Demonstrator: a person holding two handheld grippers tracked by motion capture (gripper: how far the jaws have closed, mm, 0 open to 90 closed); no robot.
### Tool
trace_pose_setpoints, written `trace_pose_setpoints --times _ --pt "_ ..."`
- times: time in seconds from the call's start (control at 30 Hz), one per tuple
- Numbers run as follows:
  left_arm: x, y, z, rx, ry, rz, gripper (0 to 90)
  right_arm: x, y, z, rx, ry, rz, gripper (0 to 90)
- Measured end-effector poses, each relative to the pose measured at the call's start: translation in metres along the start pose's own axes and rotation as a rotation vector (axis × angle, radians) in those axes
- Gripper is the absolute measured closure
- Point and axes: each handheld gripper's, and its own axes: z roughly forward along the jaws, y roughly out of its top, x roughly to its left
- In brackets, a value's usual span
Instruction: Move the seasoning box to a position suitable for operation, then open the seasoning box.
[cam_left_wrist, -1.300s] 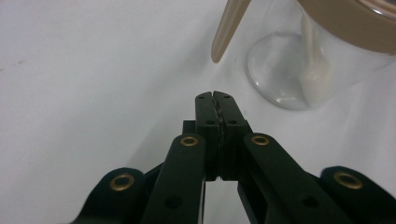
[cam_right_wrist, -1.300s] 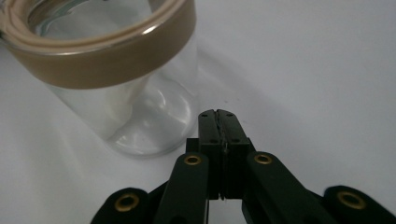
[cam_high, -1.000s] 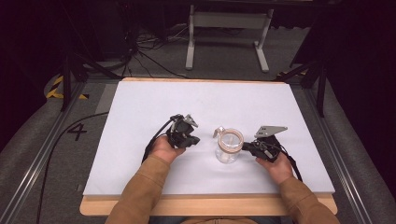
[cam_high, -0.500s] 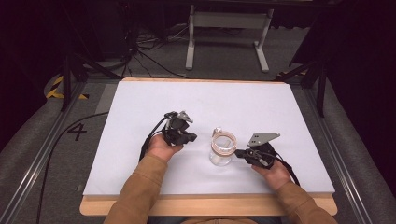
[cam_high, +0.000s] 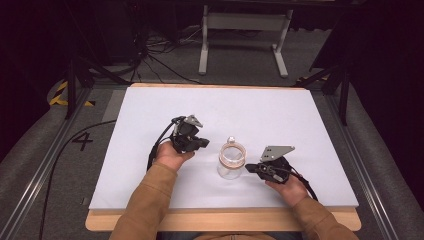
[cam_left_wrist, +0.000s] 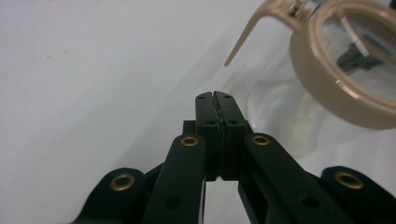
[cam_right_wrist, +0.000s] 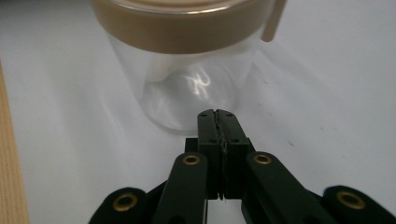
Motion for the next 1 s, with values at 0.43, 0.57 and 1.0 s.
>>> trace_pose_setpoints --times 0.43,0.57,1.0 --pt "-0.014 0.032 -0.015 -0.274 -0.131 0.027 89.5 -0.008 -0.022 -0.030 -0.065 -0.042 0.119 89.3" --pt "-0.018 0.036 -0.011 -0.291 -0.134 0.051 89.4 -0.003 -0.019 -0.033 -0.083 -0.043 0.111 89.2" --pt "-0.026 0.044 0.018 -0.234 -0.138 0.126 89.7 0.016 -0.015 -0.034 -0.099 -0.007 0.074 88.6"
